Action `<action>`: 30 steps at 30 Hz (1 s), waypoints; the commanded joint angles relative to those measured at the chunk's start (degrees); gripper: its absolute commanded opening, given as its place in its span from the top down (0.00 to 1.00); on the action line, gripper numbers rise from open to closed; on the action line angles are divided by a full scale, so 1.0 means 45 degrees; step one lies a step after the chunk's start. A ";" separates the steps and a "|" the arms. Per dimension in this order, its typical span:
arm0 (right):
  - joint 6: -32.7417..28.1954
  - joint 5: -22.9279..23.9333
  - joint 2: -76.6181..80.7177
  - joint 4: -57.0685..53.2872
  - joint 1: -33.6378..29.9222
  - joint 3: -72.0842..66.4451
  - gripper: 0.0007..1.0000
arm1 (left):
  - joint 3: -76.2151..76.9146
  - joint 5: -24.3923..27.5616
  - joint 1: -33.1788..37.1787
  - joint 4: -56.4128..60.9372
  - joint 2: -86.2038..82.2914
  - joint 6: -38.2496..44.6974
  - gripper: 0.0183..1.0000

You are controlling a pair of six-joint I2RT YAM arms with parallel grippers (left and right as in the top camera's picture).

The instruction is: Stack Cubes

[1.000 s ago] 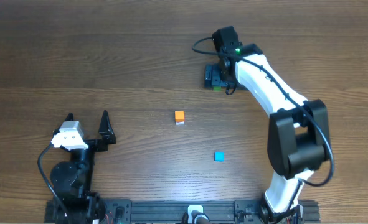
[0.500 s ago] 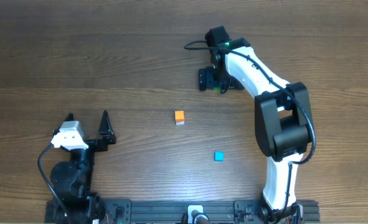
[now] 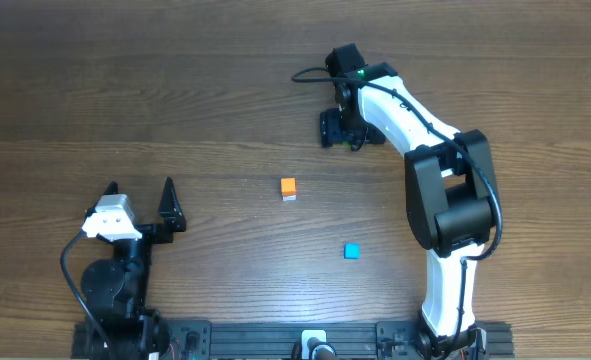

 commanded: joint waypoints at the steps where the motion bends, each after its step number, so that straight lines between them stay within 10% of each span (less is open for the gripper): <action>1: -0.0044 -0.0015 0.0199 0.0039 0.0112 0.0238 0.31 | -0.0087 0.0170 0.0058 0.0029 -0.0053 0.0189 0.00; 30: -0.0039 0.0092 0.0563 0.0253 0.0155 0.0243 0.61 | -0.0087 0.0170 0.0058 0.0029 -0.0053 0.0189 0.00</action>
